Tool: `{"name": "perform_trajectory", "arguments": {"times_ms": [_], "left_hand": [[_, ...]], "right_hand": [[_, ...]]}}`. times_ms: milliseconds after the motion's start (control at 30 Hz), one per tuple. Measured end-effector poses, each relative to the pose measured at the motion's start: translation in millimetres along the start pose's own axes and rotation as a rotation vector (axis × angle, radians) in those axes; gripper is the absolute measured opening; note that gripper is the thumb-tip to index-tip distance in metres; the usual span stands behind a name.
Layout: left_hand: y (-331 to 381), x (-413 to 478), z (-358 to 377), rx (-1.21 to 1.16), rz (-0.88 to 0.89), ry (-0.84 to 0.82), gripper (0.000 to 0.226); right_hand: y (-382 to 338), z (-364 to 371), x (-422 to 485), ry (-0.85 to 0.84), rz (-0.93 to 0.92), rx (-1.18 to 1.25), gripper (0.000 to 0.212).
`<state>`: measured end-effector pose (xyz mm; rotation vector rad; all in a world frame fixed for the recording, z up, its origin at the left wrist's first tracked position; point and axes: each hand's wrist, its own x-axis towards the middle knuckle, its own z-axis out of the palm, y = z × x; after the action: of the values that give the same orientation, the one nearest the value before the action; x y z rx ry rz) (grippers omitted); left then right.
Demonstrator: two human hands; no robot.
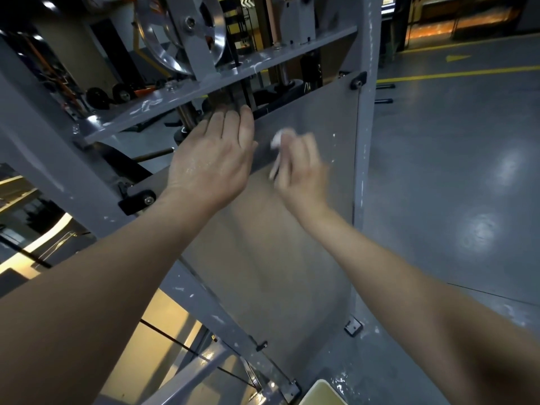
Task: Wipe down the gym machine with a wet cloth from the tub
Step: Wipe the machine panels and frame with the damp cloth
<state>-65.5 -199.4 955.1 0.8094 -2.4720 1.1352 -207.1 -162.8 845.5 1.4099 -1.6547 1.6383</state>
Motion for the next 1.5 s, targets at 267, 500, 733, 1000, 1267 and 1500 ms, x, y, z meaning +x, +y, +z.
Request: {"name": "perform_trajectory", "arguments": {"times_ms": [267, 500, 733, 1000, 1267, 1500], "left_hand": [[0, 0, 1, -0.018, 0.002, -0.010, 0.052], [-1, -1, 1, -0.014, -0.018, -0.008, 0.052], [0, -1, 0, -0.016, -0.019, -0.016, 0.053], [1, -1, -2, -0.016, -0.018, -0.012, 0.052], [2, -1, 0, -0.031, -0.010, -0.009, 0.052], [2, -2, -3, 0.001, 0.024, 0.048, 0.057]], "right_hand": [[4, -19, 42, 0.030, -0.049, -0.040, 0.019], [23, -7, -26, -0.290, -0.369, -0.074, 0.026], [9, -16, 34, 0.051, -0.025, -0.048, 0.021], [26, -14, -16, -0.235, -0.318, -0.122, 0.022], [-7, 1, -10, -0.062, -0.143, -0.005, 0.022], [15, 17, -121, -0.305, -0.028, 0.154, 0.030]]}}
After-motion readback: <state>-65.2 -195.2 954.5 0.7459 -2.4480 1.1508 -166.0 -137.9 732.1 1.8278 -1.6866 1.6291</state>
